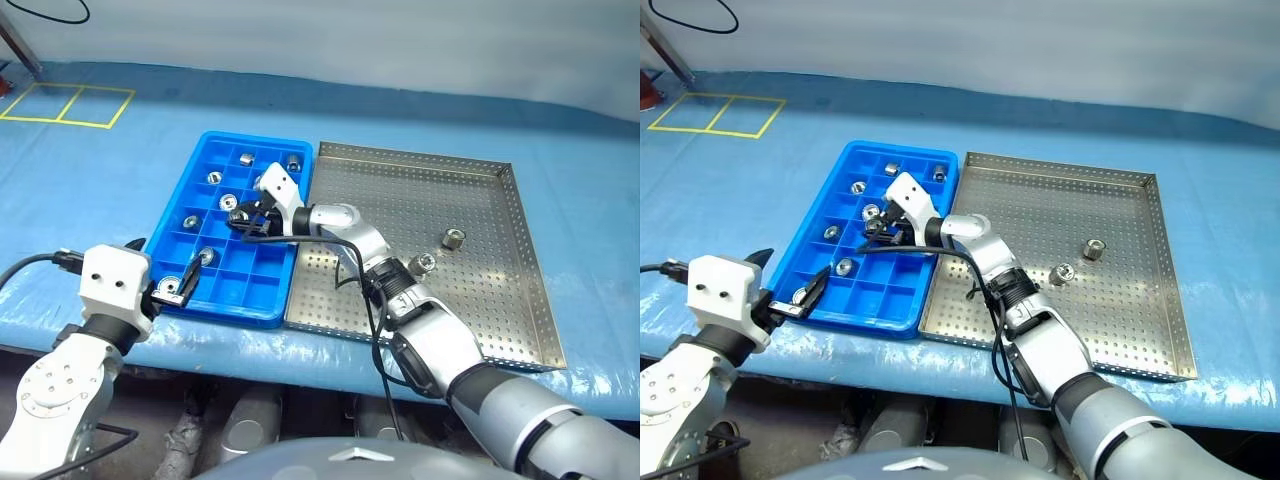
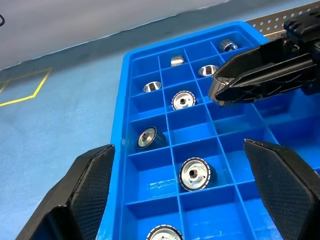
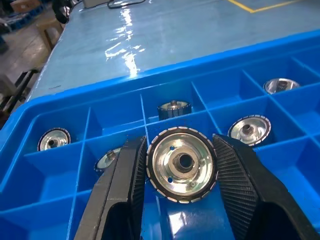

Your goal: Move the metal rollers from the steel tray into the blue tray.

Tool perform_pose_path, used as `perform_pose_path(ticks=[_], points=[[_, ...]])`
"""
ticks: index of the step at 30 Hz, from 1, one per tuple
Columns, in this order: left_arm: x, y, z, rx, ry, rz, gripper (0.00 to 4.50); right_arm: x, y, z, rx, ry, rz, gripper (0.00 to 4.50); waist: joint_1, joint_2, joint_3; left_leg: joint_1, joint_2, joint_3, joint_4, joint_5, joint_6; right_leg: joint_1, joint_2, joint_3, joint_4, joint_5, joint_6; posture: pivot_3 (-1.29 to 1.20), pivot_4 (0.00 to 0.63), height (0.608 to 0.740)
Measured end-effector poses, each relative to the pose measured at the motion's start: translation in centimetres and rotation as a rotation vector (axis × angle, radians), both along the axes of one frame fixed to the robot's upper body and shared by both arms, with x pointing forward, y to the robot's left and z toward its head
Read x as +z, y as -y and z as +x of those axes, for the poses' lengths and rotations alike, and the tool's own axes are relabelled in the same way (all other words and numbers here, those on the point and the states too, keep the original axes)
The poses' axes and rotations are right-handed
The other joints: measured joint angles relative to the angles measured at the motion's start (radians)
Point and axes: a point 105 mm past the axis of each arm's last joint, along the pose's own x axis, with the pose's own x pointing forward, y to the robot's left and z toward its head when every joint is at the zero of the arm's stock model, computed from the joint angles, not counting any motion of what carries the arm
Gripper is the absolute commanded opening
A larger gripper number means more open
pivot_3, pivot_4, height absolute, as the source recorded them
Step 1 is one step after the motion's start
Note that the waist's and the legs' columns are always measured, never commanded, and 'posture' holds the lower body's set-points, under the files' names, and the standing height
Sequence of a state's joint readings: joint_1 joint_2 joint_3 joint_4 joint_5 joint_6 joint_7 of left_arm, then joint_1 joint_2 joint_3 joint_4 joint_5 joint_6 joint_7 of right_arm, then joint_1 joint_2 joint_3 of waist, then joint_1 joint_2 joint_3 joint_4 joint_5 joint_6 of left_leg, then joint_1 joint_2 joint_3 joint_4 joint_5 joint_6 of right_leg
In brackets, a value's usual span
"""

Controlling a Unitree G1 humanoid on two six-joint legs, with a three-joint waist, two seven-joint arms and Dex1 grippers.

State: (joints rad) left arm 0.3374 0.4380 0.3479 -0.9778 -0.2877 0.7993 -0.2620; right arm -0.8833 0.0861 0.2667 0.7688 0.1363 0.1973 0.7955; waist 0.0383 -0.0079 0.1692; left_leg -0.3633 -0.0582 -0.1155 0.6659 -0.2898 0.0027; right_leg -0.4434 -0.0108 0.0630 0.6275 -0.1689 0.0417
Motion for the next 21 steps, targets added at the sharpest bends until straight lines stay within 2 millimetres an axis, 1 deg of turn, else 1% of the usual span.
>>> perform_pose_path(ticks=[1, 9, 10, 14, 19, 21], points=[[0.0, 0.0, 0.0, -0.001, 0.0, 0.002, 4.5, -0.5, 0.1, 0.0, -0.004, -0.012, -0.013, 1.74, 0.0, 0.0, 0.0, 0.001, 0.001, 0.0, -0.002, 0.001, -0.001, 0.0, 0.001, 0.0, 0.0, 0.0, -0.001, 0.21, 0.15, 0.74], [0.4, 0.1, 0.3, -0.016, 0.011, 0.016, 4.5, -0.5, 0.0, 0.3, -0.006, -0.025, -0.009, 1.74, -0.002, 0.0, 0.0, 0.002, 0.003, -0.001, -0.005, 0.002, -0.004, 0.0, 0.002, -0.002, 0.001, -0.001, -0.005, 0.2, 0.15, 0.74], [0.5, 0.1, 0.3, -0.018, 0.013, 0.017, 4.5, -0.5, 0.0, 0.4, -0.009, -0.029, -0.008, 2.47, -0.003, 0.0, 0.0, 0.002, 0.003, -0.001, -0.005, 0.002, -0.004, 0.0, 0.002, -0.002, 0.001, -0.001, -0.005, 0.2, 0.15, 0.74], [0.5, 0.2, 0.3, -0.022, 0.011, 0.02, 4.5, -0.3, 0.0, 0.6, -0.025, -0.006, 0.0, 3.64, -0.003, 0.0, 0.0, 0.002, 0.003, -0.002, -0.005, 0.003, -0.004, 0.0, 0.002, -0.003, 0.001, -0.001, -0.005, 0.19, 0.15, 0.74], [0.7, 0.7, 0.5, -0.05, 0.02, 0.017, 4.5, 1.0, 0.6, 1.4, -0.078, 0.026, 0.064, 3.64, -0.006, 0.0, 0.0, 0.002, 0.003, -0.002, -0.005, 0.003, -0.004, 0.0, 0.002, -0.003, 0.001, -0.001, -0.005, 0.16, 0.15, 0.74], [0.7, 1.2, 0.9, -0.076, 0.024, 0.008, 4.5, 2.0, 1.3, 1.6, -0.107, 0.051, 0.121, 3.64, -0.006, 0.0, 0.0, 0.002, 0.003, -0.002, -0.005, 0.003, -0.004, 0.0, 0.002, -0.003, 0.001, -0.001, -0.005, 0.14, 0.15, 0.74]])
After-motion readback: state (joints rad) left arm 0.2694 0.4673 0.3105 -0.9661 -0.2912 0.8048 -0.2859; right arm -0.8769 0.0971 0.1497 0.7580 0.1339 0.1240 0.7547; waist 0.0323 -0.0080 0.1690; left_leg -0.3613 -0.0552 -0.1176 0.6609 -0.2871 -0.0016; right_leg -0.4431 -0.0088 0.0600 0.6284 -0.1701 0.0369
